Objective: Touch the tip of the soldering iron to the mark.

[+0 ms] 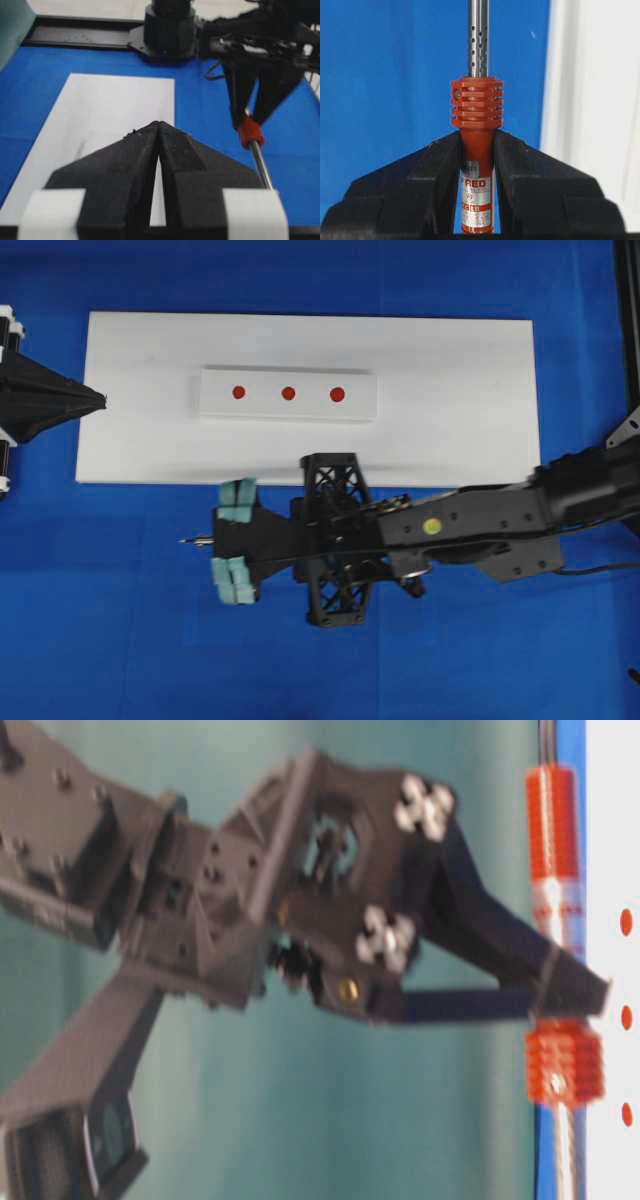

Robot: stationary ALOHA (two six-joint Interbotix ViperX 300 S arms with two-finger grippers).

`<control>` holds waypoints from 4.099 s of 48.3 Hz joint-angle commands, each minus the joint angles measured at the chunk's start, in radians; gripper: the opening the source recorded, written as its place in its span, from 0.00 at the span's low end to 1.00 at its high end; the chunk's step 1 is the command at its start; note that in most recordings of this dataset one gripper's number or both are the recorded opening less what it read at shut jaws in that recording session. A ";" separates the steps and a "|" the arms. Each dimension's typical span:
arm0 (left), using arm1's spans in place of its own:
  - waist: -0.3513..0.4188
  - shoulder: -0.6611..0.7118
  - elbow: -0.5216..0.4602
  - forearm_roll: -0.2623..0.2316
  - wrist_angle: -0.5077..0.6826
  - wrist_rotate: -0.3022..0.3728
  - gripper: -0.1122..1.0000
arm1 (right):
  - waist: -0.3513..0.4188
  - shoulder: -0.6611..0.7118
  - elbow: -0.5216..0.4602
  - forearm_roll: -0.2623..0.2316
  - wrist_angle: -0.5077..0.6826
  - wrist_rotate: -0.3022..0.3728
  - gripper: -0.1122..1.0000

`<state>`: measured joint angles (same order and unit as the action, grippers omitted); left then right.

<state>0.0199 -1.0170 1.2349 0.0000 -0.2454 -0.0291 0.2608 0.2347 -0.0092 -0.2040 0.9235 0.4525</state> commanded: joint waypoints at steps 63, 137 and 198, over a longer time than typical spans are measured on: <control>-0.002 -0.003 -0.009 0.002 0.018 -0.017 0.10 | 0.008 0.166 0.181 0.071 -0.488 0.008 0.16; -0.002 -0.008 -0.012 0.002 0.018 -0.017 0.10 | 0.000 0.037 0.181 0.084 -0.351 0.008 0.87; -0.002 -0.008 -0.011 0.002 0.018 -0.018 0.10 | -0.344 -0.172 0.149 0.029 -0.146 -0.195 0.86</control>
<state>0.0199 -1.0308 1.2349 0.0000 -0.2194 -0.0460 -0.0644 0.0997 0.1611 -0.1779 0.7900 0.2592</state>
